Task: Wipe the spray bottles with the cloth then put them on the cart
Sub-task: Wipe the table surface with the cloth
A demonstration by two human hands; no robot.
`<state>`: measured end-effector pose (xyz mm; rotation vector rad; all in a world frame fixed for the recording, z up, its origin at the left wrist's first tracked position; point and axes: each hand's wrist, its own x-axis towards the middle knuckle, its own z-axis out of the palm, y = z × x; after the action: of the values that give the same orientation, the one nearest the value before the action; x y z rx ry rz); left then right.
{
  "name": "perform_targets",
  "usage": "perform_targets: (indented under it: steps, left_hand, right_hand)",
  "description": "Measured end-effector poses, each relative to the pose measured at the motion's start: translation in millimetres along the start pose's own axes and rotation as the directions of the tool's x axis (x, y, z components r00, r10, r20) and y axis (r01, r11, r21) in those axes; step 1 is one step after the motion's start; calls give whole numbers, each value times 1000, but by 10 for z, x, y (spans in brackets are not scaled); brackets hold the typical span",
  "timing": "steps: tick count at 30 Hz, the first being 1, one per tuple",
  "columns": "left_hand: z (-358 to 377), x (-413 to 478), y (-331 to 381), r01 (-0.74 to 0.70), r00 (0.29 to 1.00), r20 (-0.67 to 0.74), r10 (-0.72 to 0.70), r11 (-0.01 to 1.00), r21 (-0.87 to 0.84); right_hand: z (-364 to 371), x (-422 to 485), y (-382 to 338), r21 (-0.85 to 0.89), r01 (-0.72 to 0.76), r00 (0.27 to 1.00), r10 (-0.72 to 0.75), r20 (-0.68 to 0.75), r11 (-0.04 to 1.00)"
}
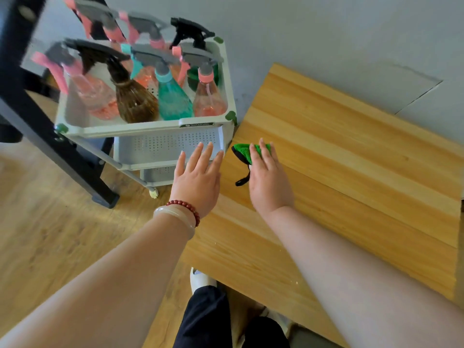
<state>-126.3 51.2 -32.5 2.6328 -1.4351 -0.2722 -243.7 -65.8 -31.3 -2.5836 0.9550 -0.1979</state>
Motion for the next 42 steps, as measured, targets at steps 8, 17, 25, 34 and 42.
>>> perform_targets:
  steps: [8, 17, 25, 34, 42]
  left_hand:
    - [-588, 266, -425, 85, 996, -44, -82, 994, 64]
    - [-616, 625, -762, 18, 999, 33, -22, 994, 105]
    - [-445, 801, -921, -109, 994, 35, 105, 986, 128]
    - [-277, 781, -966, -135, 987, -70, 145, 982, 130]
    - [-198, 866, -916, -199, 978, -50, 202, 979, 52]
  right_hand:
    - [-310, 518, -611, 12, 35, 999, -35, 4, 999]
    - [-113, 954, -921, -56, -14, 999, 12, -42, 998]
    - [220, 1189, -884, -215, -29, 968, -26, -248, 976]
    - [328, 1224, -878, -142, -17, 974, -16, -228, 990]
    - [271, 1097, -690, -107, -75, 993, 64, -103, 991]
